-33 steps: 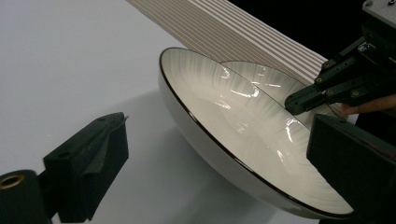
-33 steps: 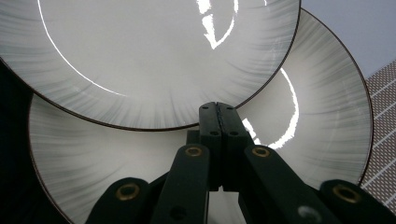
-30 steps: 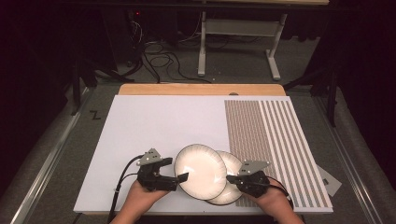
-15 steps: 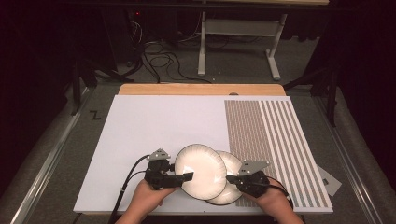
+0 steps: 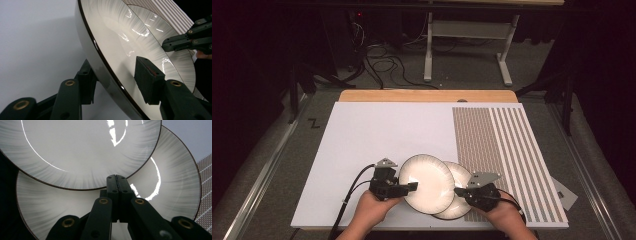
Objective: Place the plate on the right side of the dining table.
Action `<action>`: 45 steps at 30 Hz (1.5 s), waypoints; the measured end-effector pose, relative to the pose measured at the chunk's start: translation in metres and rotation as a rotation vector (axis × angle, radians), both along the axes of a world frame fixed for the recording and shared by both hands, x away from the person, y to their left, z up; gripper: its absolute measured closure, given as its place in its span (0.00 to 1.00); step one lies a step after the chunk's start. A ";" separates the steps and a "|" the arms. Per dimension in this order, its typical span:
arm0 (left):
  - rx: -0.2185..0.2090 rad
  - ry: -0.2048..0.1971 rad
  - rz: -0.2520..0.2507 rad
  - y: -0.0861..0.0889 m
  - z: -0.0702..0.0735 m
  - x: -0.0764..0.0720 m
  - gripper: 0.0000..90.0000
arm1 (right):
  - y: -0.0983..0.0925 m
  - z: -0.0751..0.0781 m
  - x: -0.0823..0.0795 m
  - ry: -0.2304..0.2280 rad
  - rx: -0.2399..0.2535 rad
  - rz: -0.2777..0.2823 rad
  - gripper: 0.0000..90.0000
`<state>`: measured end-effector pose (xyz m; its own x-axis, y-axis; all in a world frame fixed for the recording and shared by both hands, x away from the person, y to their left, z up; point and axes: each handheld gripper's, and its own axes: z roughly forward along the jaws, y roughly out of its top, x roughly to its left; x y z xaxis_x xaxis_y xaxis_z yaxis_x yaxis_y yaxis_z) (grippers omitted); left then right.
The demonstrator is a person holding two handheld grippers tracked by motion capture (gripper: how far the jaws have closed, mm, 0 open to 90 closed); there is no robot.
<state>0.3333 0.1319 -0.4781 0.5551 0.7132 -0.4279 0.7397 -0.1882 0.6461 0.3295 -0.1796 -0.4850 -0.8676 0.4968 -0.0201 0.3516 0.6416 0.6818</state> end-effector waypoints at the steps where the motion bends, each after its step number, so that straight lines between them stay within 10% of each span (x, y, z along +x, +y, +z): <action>1: -0.001 0.004 0.002 0.000 0.000 0.000 0.61 | 0.000 0.000 0.000 -0.001 0.001 0.001 1.00; 22: -0.060 0.014 0.017 0.004 0.004 0.001 0.72 | -0.003 0.002 -0.002 -0.021 0.017 -0.001 1.00; 45: -0.165 -0.148 0.024 0.005 0.026 -0.019 0.87 | -0.024 0.022 -0.010 -0.084 0.135 -0.049 1.00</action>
<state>0.3148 0.1367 -0.4526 0.6042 0.6541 -0.4551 0.6375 -0.0542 0.7685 0.3199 -0.2036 -0.4628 -0.8403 0.5416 -0.0218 0.3184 0.5257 0.7889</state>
